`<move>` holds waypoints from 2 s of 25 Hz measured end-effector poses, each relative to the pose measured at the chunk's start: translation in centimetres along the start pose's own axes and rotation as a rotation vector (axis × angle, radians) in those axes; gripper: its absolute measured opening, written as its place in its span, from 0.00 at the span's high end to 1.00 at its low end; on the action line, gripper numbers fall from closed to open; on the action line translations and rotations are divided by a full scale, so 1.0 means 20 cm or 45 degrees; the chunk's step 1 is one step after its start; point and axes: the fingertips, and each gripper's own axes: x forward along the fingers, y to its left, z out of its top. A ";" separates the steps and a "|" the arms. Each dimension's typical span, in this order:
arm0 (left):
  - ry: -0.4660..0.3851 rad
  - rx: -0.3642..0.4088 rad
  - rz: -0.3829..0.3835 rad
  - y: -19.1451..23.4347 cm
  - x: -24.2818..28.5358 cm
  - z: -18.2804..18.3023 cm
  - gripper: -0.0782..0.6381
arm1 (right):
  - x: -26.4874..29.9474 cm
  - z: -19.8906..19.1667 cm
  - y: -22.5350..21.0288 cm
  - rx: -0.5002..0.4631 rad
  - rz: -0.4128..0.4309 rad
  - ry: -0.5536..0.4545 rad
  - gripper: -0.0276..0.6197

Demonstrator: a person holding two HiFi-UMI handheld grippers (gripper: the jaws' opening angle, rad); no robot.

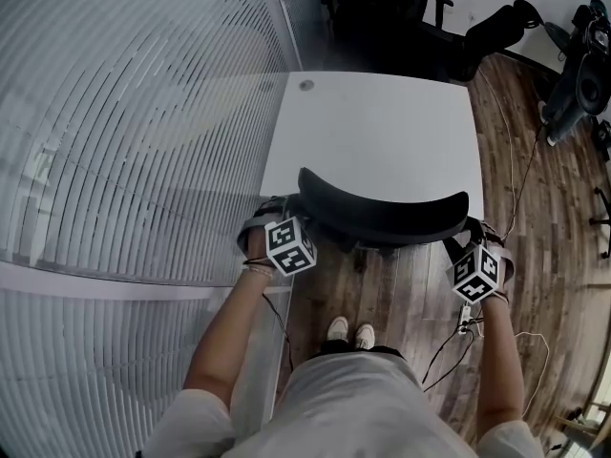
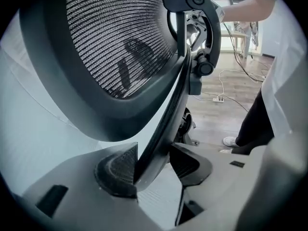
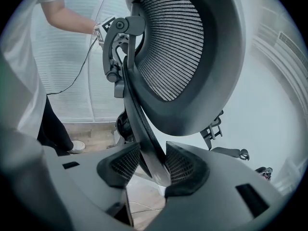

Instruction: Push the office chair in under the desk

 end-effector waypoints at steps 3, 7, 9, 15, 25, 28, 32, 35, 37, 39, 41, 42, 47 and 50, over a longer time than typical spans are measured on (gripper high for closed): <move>0.000 0.005 0.000 0.00 0.00 0.01 0.60 | 0.00 -0.01 -0.01 0.002 -0.003 0.004 0.69; -0.012 0.009 0.010 0.00 0.00 0.01 0.60 | -0.01 0.00 -0.01 0.004 -0.007 0.006 0.69; -0.011 0.011 0.015 -0.01 -0.01 0.00 0.60 | -0.02 0.00 0.00 0.005 -0.014 0.004 0.69; -0.027 -0.046 0.081 -0.04 -0.06 0.03 0.57 | -0.09 0.01 0.01 0.065 -0.077 -0.031 0.69; -0.328 -0.430 0.102 -0.15 -0.36 0.20 0.60 | -0.39 0.23 0.09 0.413 -0.142 -0.371 0.70; -0.470 -0.577 0.073 -0.20 -0.49 0.29 0.65 | -0.49 0.32 0.12 0.515 -0.137 -0.480 0.73; -0.662 -0.684 0.051 -0.24 -0.69 0.45 0.69 | -0.64 0.45 0.16 0.636 -0.104 -0.621 0.78; -0.799 -0.743 0.036 -0.25 -0.84 0.56 0.74 | -0.76 0.56 0.17 0.686 -0.091 -0.724 0.80; -0.876 -0.777 0.015 -0.25 -0.94 0.62 0.75 | -0.83 0.64 0.17 0.714 -0.078 -0.793 0.81; -0.934 -0.786 0.009 -0.27 -1.03 0.67 0.75 | -0.91 0.70 0.18 0.727 -0.065 -0.846 0.82; -0.982 -0.778 0.018 -0.28 -1.09 0.72 0.76 | -0.98 0.75 0.20 0.743 -0.050 -0.893 0.83; -1.009 -0.778 0.019 -0.29 -1.13 0.74 0.77 | -1.01 0.77 0.21 0.755 -0.042 -0.915 0.83; -1.192 -0.839 -0.022 -0.31 -1.33 0.86 0.81 | -1.13 0.91 0.25 0.775 -0.008 -1.001 0.86; -1.275 -0.885 -0.037 -0.32 -1.42 0.91 0.81 | -1.20 0.98 0.27 0.749 -0.013 -1.044 0.87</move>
